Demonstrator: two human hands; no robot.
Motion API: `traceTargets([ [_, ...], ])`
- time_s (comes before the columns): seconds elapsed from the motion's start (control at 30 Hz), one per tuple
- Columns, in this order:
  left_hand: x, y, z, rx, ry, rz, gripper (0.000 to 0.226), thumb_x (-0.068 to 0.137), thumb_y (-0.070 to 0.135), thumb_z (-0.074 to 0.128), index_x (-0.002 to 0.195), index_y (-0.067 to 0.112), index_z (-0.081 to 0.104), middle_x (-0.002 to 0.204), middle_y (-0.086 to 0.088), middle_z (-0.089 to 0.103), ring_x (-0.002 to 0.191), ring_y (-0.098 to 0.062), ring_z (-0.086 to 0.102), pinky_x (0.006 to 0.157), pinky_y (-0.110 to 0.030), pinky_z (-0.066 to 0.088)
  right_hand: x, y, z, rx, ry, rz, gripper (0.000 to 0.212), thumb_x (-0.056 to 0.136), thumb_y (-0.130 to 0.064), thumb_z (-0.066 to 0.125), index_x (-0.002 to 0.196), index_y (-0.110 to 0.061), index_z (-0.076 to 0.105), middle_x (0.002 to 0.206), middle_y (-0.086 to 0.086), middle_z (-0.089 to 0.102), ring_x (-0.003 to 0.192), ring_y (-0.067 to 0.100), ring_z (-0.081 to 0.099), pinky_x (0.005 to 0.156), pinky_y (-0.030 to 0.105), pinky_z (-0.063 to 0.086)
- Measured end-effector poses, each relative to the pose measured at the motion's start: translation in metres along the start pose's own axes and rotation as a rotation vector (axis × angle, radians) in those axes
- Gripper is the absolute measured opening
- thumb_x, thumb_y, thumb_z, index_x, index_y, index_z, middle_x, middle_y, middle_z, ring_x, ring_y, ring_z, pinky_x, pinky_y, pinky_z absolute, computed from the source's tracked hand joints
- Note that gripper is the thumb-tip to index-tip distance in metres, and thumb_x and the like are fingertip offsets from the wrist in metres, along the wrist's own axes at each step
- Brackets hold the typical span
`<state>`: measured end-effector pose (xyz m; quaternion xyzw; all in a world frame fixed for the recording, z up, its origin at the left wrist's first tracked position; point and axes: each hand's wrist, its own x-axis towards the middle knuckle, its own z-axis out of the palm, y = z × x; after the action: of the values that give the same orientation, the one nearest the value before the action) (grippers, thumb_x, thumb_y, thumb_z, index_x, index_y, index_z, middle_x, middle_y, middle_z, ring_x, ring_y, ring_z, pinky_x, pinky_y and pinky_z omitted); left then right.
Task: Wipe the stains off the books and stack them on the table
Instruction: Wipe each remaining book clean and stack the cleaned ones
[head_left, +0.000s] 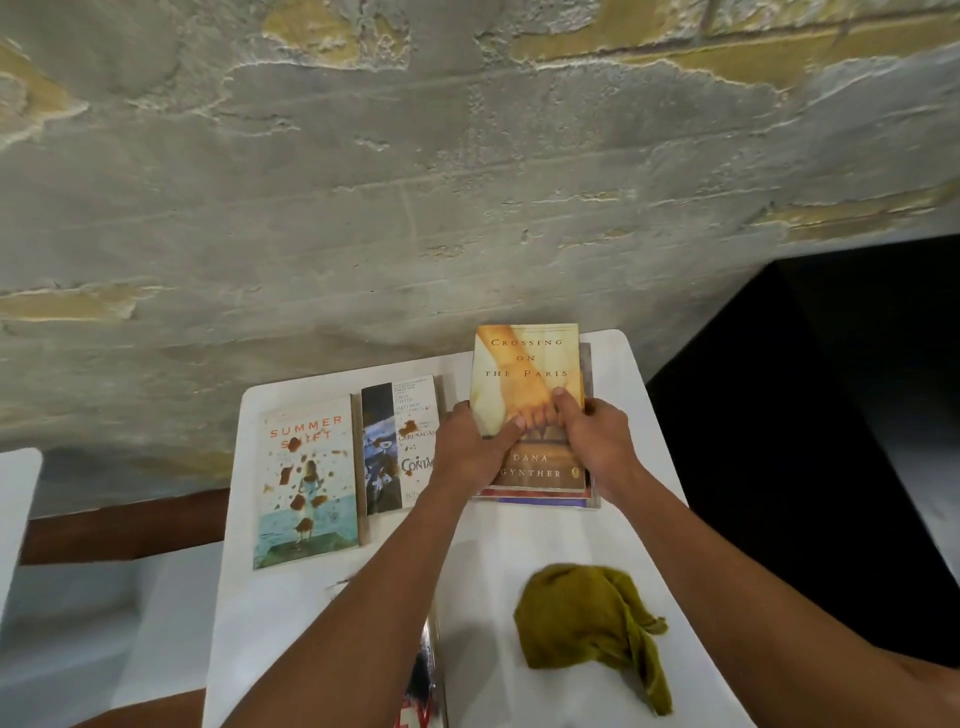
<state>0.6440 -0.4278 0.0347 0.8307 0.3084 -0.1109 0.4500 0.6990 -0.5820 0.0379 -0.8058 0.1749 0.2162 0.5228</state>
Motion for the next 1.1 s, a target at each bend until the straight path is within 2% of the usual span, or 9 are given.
traceTargets([
  [0.1,-0.001,-0.003,0.005,-0.009,0.005,0.012,0.066,0.078,0.058,0.076,0.123,0.012,0.058,0.11,-0.005,0.065,0.098,-0.022,0.064,0.078,-0.031,0.05,0.003,0.002,0.002,-0.03,0.037,0.02,0.039,0.092,-0.054,0.058,0.086,-0.017,0.07,0.093,0.004,0.07,0.079,0.016,0.069,0.069,0.028,0.054],
  [0.23,-0.001,-0.004,0.011,0.006,0.026,0.029,0.082,0.066,0.075,0.066,0.121,0.015,0.06,0.109,-0.004,0.067,0.096,-0.021,0.065,0.083,-0.038,0.056,0.005,0.006,0.006,-0.051,0.071,0.053,0.051,0.083,-0.067,0.05,0.09,-0.02,0.069,0.108,0.012,0.063,0.088,0.024,0.067,0.087,0.044,0.057],
  [0.33,0.003,-0.008,0.015,0.004,0.032,0.042,0.089,0.058,0.083,0.057,0.119,0.019,0.061,0.108,-0.001,0.067,0.095,-0.02,0.066,0.085,-0.041,0.057,0.004,0.008,0.008,-0.071,0.097,0.035,0.052,0.091,-0.063,0.047,0.099,-0.015,0.067,0.114,0.013,0.059,0.091,0.024,0.066,0.091,0.046,0.055],
  [0.53,-0.001,-0.002,0.007,-0.055,-0.055,-0.033,0.065,0.089,0.062,0.063,0.134,0.017,0.052,0.118,-0.002,0.065,0.106,-0.023,0.063,0.081,-0.03,0.046,-0.007,0.01,0.014,-0.191,0.102,0.036,0.056,0.102,-0.056,0.034,0.13,-0.011,0.054,0.13,0.009,0.039,0.114,0.027,0.054,0.098,0.044,0.05],
  [0.6,-0.001,-0.003,0.006,-0.081,-0.091,-0.134,0.068,0.093,0.068,0.048,0.135,0.014,0.051,0.118,-0.006,0.062,0.104,-0.026,0.061,0.081,-0.032,0.044,-0.008,0.009,0.012,-0.246,0.113,0.065,0.056,0.103,-0.055,0.033,0.134,-0.012,0.05,0.133,0.011,0.041,0.121,0.028,0.047,0.094,0.04,0.047],
  [0.7,-0.002,-0.006,0.009,-0.045,-0.114,-0.195,0.076,0.094,0.073,0.037,0.128,0.008,0.058,0.112,-0.007,0.064,0.096,-0.025,0.059,0.079,-0.033,0.045,-0.007,0.014,0.009,-0.119,0.045,0.21,0.059,0.099,-0.063,0.034,0.131,-0.016,0.05,0.123,0.009,0.057,0.102,0.024,0.062,0.078,0.037,0.056],
  [0.87,-0.008,-0.002,0.017,-0.053,-0.112,-0.201,0.072,0.093,0.073,0.042,0.124,0.011,0.063,0.11,-0.007,0.069,0.093,-0.023,0.064,0.078,-0.033,0.051,-0.001,0.014,-0.002,-0.092,-0.001,0.224,0.055,0.097,-0.067,0.036,0.111,-0.019,0.06,0.097,0.005,0.07,0.081,0.022,0.07,0.077,0.037,0.058],
  [1.0,-0.018,-0.001,0.03,-0.114,-0.119,-0.221,0.066,0.088,0.073,0.051,0.117,0.015,0.064,0.105,-0.001,0.069,0.09,-0.019,0.065,0.073,-0.03,0.052,0.011,0.013,-0.02,-0.038,-0.036,0.22,0.051,0.096,-0.064,0.042,0.101,-0.021,0.068,0.091,0.005,0.074,0.079,0.024,0.072,0.077,0.038,0.059],
  [1.1,-0.021,0.005,0.041,-0.155,-0.133,-0.213,0.06,0.089,0.069,0.055,0.117,0.016,0.063,0.104,-0.001,0.069,0.09,-0.018,0.067,0.067,-0.028,0.052,0.016,0.01,-0.036,-0.034,-0.067,0.204,0.046,0.097,-0.062,0.045,0.1,-0.022,0.068,0.089,0.003,0.073,0.078,0.023,0.072,0.066,0.03,0.055],
])
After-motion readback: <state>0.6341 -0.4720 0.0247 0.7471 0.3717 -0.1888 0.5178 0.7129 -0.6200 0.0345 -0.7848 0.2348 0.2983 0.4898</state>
